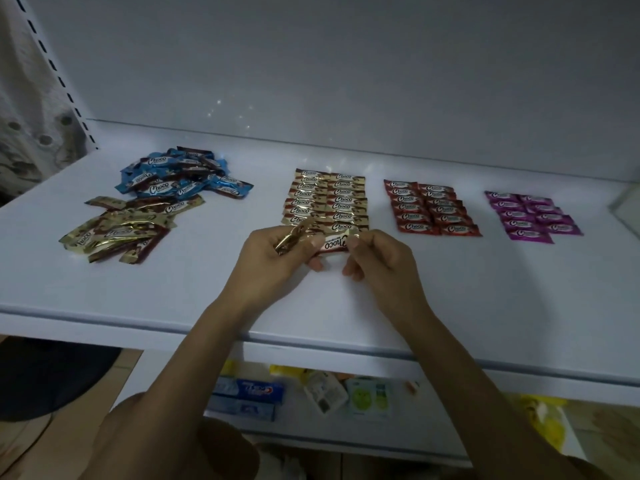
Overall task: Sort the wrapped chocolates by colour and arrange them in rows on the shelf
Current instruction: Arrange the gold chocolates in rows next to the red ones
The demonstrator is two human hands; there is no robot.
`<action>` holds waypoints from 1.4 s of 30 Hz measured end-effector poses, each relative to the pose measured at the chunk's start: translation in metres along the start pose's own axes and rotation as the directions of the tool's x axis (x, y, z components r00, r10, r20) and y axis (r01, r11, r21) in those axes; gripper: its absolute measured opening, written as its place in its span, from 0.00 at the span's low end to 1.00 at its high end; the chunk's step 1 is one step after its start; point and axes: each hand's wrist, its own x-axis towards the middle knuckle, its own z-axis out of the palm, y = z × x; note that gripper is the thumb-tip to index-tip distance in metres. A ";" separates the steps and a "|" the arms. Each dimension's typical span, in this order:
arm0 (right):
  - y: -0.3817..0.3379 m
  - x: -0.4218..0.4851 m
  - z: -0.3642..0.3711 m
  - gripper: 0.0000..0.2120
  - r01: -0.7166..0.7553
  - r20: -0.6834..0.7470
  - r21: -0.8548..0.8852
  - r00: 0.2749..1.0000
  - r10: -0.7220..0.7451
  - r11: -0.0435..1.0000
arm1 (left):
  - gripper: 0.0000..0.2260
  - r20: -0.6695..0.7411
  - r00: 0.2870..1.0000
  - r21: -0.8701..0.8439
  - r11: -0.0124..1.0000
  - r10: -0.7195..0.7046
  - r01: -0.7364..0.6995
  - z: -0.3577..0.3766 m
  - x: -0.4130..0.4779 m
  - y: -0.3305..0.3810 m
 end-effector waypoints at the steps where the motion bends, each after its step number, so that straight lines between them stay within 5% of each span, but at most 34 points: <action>1: -0.001 -0.001 0.000 0.11 -0.003 0.003 0.023 1.000 0.003 1.000 | 0.13 -0.004 1.000 -0.006 1.000 0.002 -0.002 0.000 0.000 -0.001; 8: -0.008 -0.002 -0.004 0.06 -0.003 0.050 0.218 0.999 -0.008 0.976 | 0.09 0.094 0.995 -0.014 1.000 0.028 -0.027 -0.001 -0.001 0.000; 11: -0.010 -0.003 -0.005 0.07 0.019 0.093 0.135 0.995 -0.032 0.991 | 0.12 0.124 0.991 0.025 0.999 0.042 -0.045 -0.002 0.000 -0.005; 15: -0.010 -0.003 -0.006 0.10 0.020 -0.037 0.188 0.999 -0.013 0.982 | 0.18 0.001 0.999 0.084 0.995 -0.051 0.051 0.001 -0.001 -0.006; 20: -0.004 -0.004 0.000 0.09 0.044 -0.116 0.065 0.993 -0.036 0.997 | 0.18 -0.133 0.990 0.075 0.996 -0.043 0.053 0.000 -0.002 -0.004; 24: 0.000 -0.001 0.001 0.20 0.015 -0.069 0.048 0.998 -0.012 0.999 | 0.15 -0.207 0.977 -0.049 0.998 -0.051 0.042 -0.002 -0.001 -0.002; 28: 0.009 0.000 0.002 0.12 -0.001 -0.071 -0.167 0.997 -0.011 0.986 | 0.18 -0.226 0.960 -0.173 0.976 -0.167 0.130 -0.006 0.003 -0.008; 32: 0.012 0.000 0.004 0.14 0.022 -0.060 -0.318 0.997 -0.044 0.948 | 0.18 -0.181 0.984 0.178 0.984 0.004 0.029 -0.003 0.002 -0.014; 36: 0.009 0.003 0.002 0.10 -0.068 -0.111 -0.248 0.993 0.042 0.966 | 0.15 -0.135 0.980 0.614 0.789 0.145 -0.032 0.001 0.002 -0.017; 39: 0.006 0.010 -0.005 0.11 -0.054 -0.010 -0.377 0.998 0.055 0.924 | 0.11 -0.138 0.973 0.708 0.706 0.185 -0.033 0.002 0.002 -0.017; 42: 0.007 0.013 -0.014 0.11 0.010 0.057 -0.640 0.998 0.034 0.769 | 0.11 -0.126 0.972 0.737 0.675 0.200 -0.044 0.003 0.002 -0.019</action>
